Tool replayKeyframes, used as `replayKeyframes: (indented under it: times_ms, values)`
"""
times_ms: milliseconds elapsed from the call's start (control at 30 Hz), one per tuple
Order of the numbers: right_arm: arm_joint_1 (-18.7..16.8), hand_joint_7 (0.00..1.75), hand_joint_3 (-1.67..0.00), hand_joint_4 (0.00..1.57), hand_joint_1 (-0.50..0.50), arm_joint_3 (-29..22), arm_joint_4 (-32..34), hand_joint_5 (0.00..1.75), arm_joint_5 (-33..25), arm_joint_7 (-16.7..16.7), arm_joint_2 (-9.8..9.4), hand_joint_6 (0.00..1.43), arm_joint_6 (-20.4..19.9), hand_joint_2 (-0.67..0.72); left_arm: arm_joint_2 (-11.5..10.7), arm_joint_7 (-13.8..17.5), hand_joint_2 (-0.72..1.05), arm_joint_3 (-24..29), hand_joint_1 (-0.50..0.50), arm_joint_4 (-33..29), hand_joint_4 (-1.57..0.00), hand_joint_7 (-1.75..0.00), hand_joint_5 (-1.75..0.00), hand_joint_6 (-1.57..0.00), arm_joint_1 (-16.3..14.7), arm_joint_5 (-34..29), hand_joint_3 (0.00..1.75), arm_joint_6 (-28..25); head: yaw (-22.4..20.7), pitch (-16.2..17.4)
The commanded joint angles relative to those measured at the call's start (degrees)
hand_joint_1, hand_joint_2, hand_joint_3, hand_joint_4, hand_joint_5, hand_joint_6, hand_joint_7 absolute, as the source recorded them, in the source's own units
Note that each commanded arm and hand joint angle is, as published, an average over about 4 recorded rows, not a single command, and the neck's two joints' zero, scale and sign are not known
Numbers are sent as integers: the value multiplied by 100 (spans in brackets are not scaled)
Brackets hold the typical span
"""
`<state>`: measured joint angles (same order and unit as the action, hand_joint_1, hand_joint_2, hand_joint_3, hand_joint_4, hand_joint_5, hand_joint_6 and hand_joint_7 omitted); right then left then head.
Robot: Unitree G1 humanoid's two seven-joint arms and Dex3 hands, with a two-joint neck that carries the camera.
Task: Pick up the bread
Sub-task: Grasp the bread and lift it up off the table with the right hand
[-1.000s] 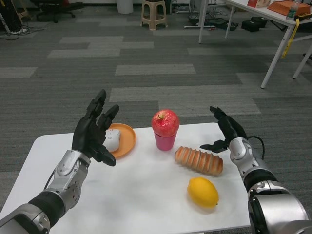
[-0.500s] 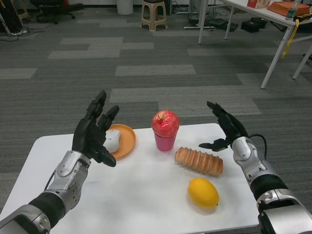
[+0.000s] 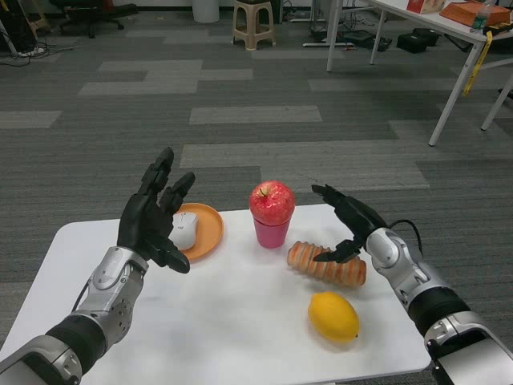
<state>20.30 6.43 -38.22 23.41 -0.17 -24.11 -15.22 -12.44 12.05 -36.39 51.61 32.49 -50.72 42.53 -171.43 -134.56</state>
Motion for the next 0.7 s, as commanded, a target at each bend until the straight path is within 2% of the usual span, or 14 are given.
replayKeyframes:
  times_ms: [33,267,700]
  values:
    - [-52,14,-40,0,-38,146,47,0,87,115,12,0,164,-35,-83,-1,-46,20,50,29,0,0,-41,0,7,-17,9,27,0,0]
    - [-26,14,-40,0,-38,144,30,0,687,210,153,0,471,-41,-91,-1,-46,27,50,33,0,0,-41,0,12,-26,9,27,-3,13]
    - [68,21,-40,0,-38,10,-425,0,1247,245,370,0,520,-41,-87,-1,-46,18,50,33,0,0,-41,0,20,-26,9,27,11,25]
